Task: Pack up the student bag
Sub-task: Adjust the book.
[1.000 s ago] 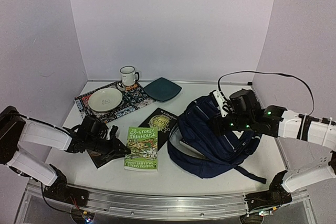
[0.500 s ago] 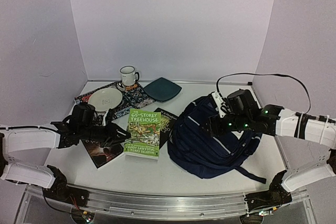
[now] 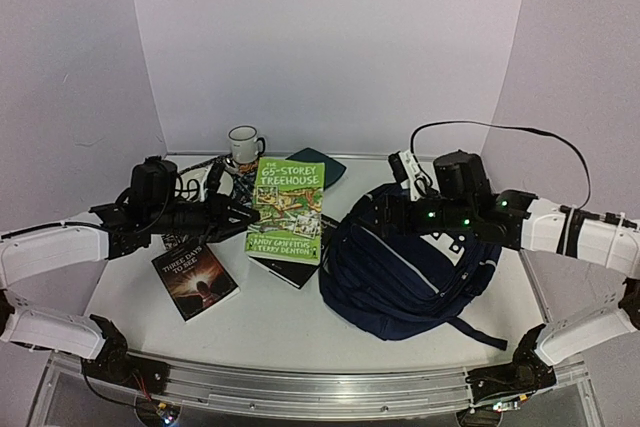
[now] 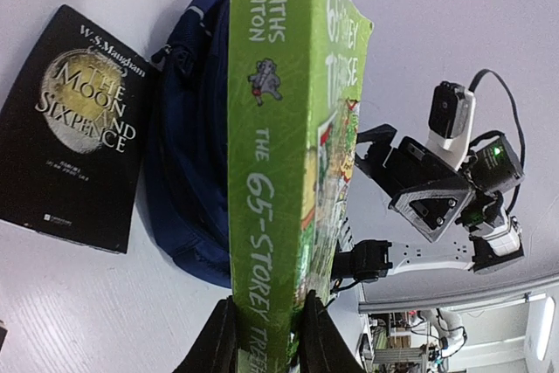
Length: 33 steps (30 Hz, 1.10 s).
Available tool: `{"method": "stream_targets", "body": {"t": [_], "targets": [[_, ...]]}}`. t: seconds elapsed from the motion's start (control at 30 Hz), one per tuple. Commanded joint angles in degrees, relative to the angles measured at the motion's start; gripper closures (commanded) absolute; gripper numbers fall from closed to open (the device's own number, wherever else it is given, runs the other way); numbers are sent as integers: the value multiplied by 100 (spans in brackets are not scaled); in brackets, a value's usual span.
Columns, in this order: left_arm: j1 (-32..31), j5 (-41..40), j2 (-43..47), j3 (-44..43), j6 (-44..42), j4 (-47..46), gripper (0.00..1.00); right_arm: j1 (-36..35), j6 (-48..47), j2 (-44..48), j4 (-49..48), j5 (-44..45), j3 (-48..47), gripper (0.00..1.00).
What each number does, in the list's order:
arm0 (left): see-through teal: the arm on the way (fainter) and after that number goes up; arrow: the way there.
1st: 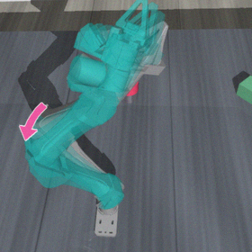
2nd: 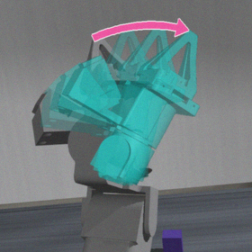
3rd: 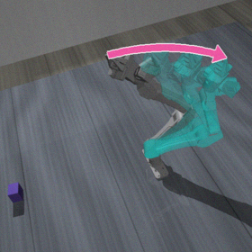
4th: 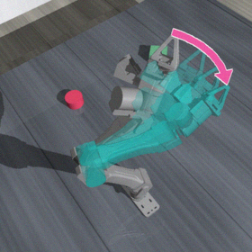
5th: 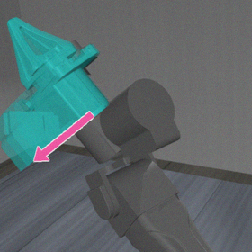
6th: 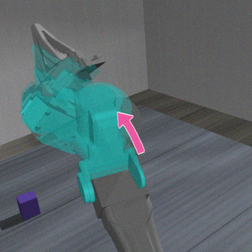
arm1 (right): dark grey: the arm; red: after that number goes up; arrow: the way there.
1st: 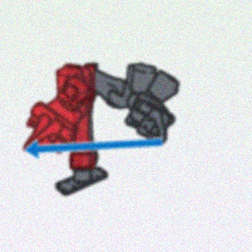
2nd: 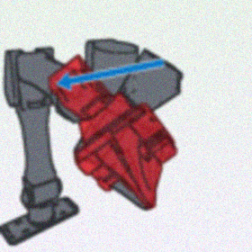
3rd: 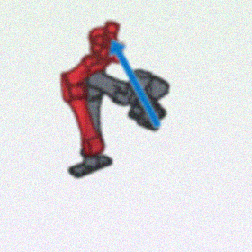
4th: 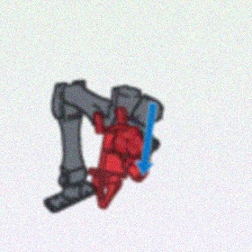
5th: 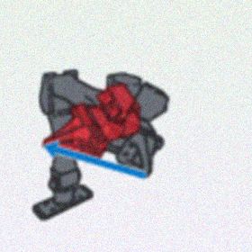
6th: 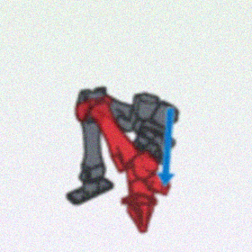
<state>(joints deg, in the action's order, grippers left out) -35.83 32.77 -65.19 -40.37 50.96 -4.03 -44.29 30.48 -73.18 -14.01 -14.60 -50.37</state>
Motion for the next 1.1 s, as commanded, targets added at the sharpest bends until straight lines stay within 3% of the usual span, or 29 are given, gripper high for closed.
{"method": "stream_targets", "body": {"t": [0.0, 0.67, 1.07], "targets": [[-215, 218, -100, -539, -229, -662, 100, 17, 559, -334, -876, -744, -449, 2], [-755, 370, -78, -659, -174, -1432, 100, 28, 851, -1100, -1479, -913, -748, 5], [-790, 418, -194, -401, -208, -1829, 100, 42, 1453, -1119, -2433, -1942, -678, 32]]}}
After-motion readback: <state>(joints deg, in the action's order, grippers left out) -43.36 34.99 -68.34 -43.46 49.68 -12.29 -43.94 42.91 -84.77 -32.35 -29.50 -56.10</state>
